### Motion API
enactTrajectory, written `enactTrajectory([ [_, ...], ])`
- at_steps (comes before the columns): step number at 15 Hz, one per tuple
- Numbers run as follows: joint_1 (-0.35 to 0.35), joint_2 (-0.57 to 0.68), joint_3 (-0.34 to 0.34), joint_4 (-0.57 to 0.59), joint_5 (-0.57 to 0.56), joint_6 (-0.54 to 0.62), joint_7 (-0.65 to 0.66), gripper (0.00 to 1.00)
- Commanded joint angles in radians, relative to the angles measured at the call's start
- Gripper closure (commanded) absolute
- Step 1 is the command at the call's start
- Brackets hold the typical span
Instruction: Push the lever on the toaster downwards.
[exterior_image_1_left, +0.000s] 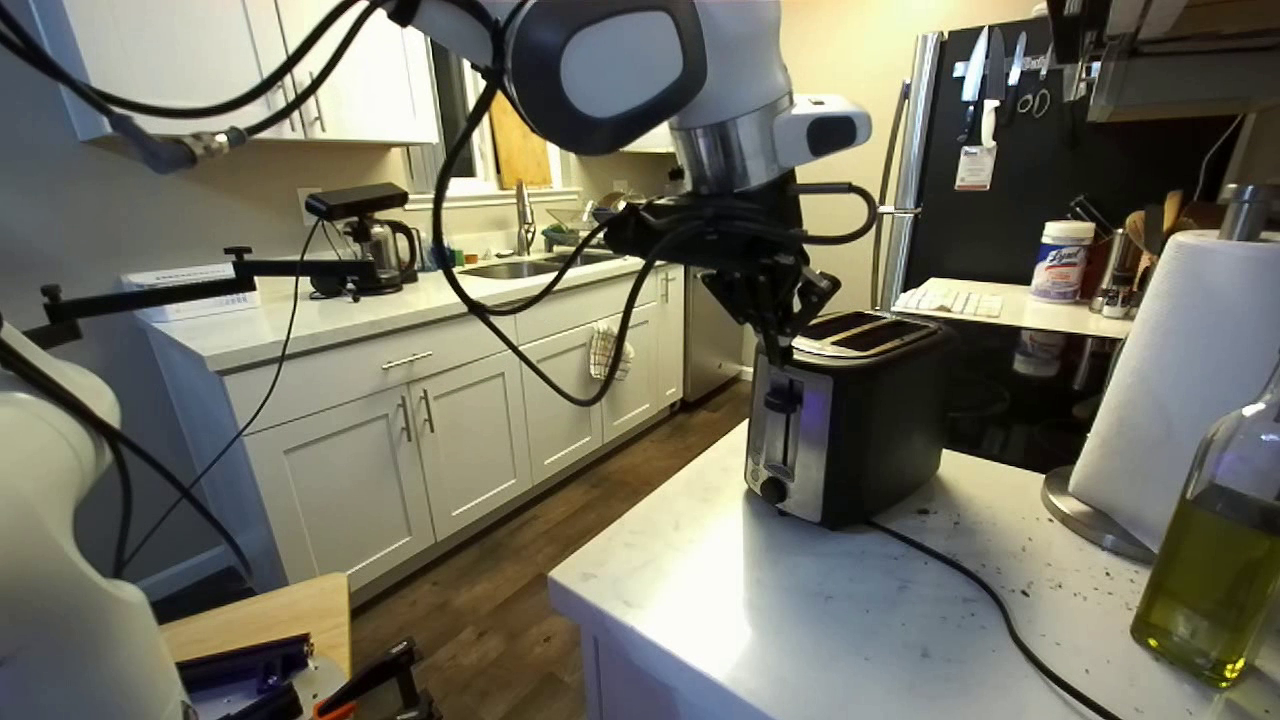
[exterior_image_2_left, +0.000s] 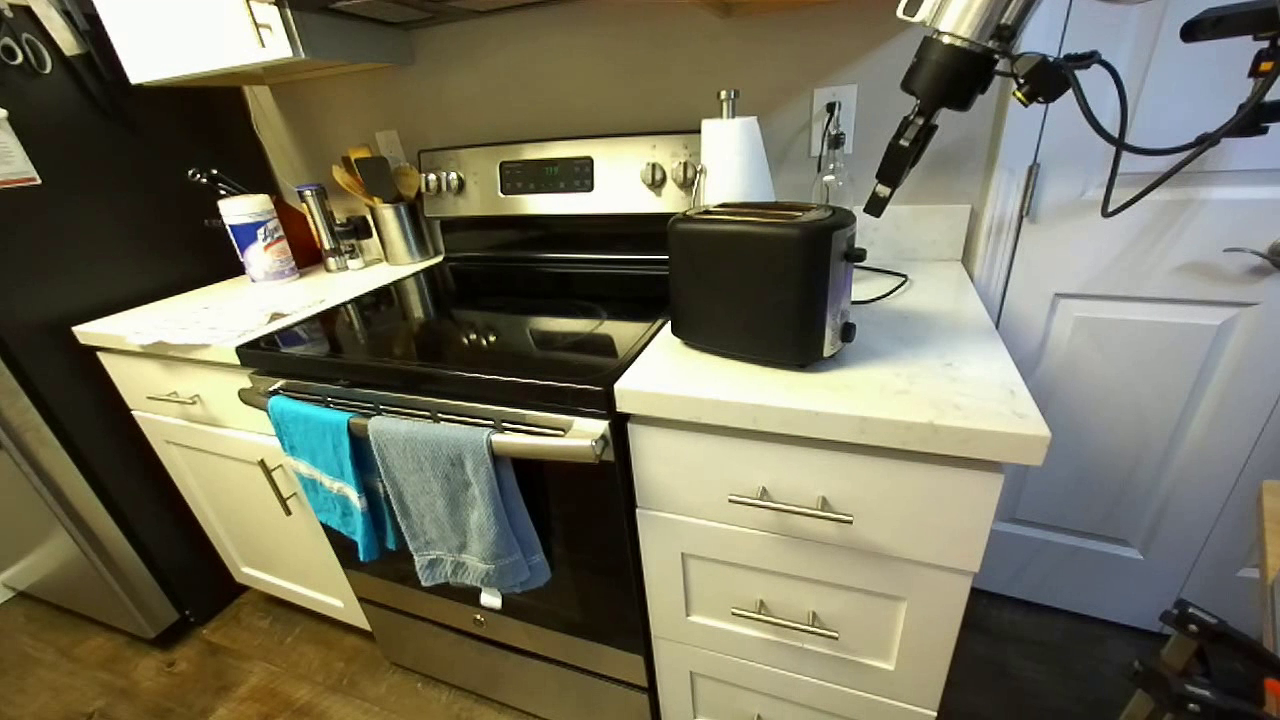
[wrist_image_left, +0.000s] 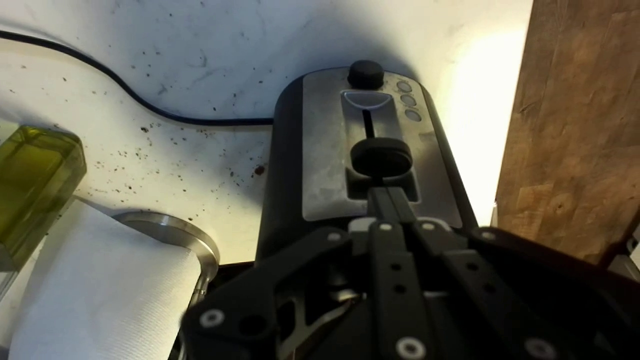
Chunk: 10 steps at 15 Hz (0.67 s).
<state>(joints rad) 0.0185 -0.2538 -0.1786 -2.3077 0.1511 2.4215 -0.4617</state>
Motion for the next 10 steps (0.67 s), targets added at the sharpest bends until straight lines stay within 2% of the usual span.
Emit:
enactTrajectory([
  [1,0.001,0.002,0.007,-0.001,0.003,-0.022,-0.034,0.99],
  [10,-0.007,0.057,0.031,-0.011,-0.022,0.046,-0.03,0.99],
])
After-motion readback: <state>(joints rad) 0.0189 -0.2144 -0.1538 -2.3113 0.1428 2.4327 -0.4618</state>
